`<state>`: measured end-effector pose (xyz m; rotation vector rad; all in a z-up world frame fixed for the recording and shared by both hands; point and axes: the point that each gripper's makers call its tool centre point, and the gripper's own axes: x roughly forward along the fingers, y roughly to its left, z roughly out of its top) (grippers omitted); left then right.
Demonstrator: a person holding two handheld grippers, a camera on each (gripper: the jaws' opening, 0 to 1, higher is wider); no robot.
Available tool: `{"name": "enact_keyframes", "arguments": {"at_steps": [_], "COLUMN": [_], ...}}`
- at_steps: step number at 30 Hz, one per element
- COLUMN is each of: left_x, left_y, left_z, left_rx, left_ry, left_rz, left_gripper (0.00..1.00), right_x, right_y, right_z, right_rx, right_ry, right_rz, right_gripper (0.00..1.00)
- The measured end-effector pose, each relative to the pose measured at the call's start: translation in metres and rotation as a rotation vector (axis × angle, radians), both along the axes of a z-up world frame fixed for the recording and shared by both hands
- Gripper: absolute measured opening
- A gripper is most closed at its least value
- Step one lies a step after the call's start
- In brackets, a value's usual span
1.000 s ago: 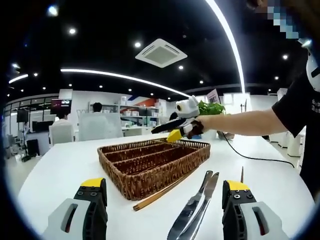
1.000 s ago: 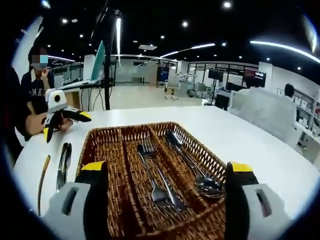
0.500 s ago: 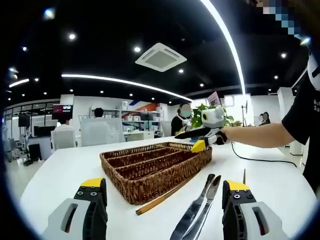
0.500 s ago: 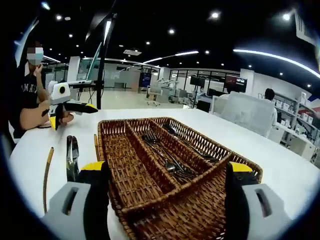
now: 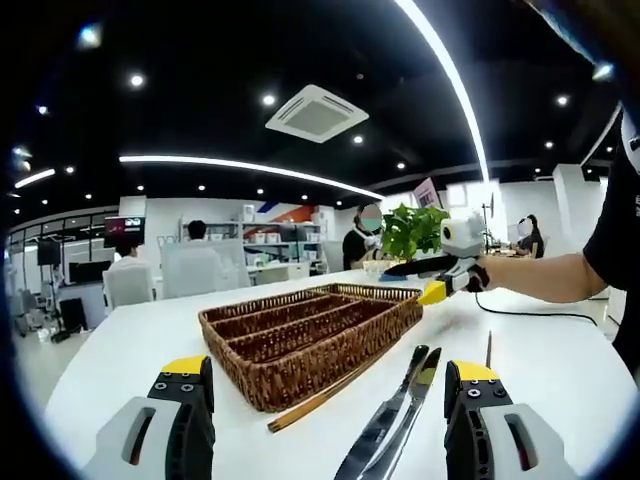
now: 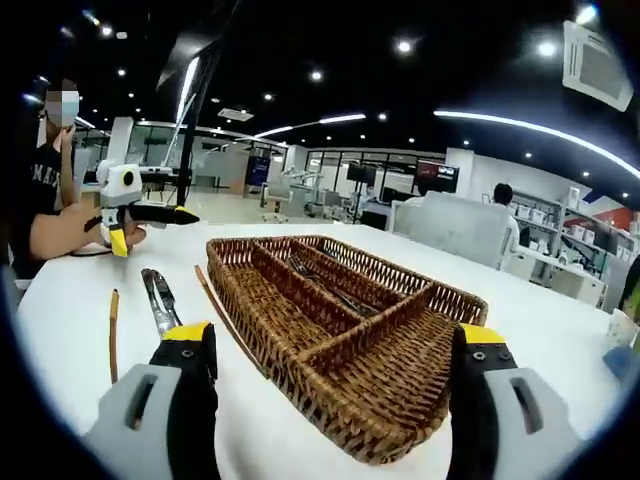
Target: Arrange the knives, forks, and spoons in their matching storage slots by inserting each utensil handle-first until every utensil is classified and aligned in the correct compartment
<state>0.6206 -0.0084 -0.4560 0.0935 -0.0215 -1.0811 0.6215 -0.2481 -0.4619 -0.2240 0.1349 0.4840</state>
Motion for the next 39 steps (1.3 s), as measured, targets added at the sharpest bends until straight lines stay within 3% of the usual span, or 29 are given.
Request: {"name": "enact_keyframes", "arguments": {"at_steps": [9, 19, 39], "left_x": [-0.018, -0.015, -0.022], "left_y": [-0.002, 0.005, 0.001], "left_z": [0.003, 0.004, -0.007], "left_rx": [0.004, -0.008, 0.063], "left_ry": [-0.026, -0.028, -0.067], "left_rz": [-0.029, -0.008, -0.007], "left_gripper": [1.00, 1.00, 1.00], "right_x": [-0.042, -0.091, -0.101], "right_y": [0.004, 0.002, -0.001], "right_z": [0.003, -0.003, -0.011], "right_rx": [0.034, 0.070, 0.085], "right_ry": [-0.030, -0.031, -0.038], "right_rz": [-0.032, -0.068, -0.048], "right_gripper": [1.00, 1.00, 1.00]}}
